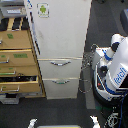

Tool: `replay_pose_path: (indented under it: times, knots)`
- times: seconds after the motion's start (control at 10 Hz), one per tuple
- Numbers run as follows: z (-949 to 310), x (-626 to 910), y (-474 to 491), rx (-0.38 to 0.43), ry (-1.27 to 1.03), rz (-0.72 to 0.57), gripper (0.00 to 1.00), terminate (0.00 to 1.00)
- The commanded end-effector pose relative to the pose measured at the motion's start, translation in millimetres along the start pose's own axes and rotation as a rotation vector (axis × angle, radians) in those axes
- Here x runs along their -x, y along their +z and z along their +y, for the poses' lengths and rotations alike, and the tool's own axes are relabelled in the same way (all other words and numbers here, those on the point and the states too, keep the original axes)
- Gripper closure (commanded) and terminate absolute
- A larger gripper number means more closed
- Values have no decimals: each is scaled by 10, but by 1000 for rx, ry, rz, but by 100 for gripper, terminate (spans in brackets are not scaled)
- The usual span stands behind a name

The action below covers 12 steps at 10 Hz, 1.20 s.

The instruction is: Opening the fridge

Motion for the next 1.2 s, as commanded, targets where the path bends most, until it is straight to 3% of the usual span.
replay_pose_path:
  times: [0.1, 0.3, 0.7, 1.2]
  knots:
    - [2, -186, 5, 114, 3, 62, 0, 0]
    - [137, -330, 109, 143, 8, 40, 0, 0]
    - [429, -1032, 308, 35, 23, -35, 0, 0]
    - [906, -1861, 695, 72, 26, -82, 0, 0]
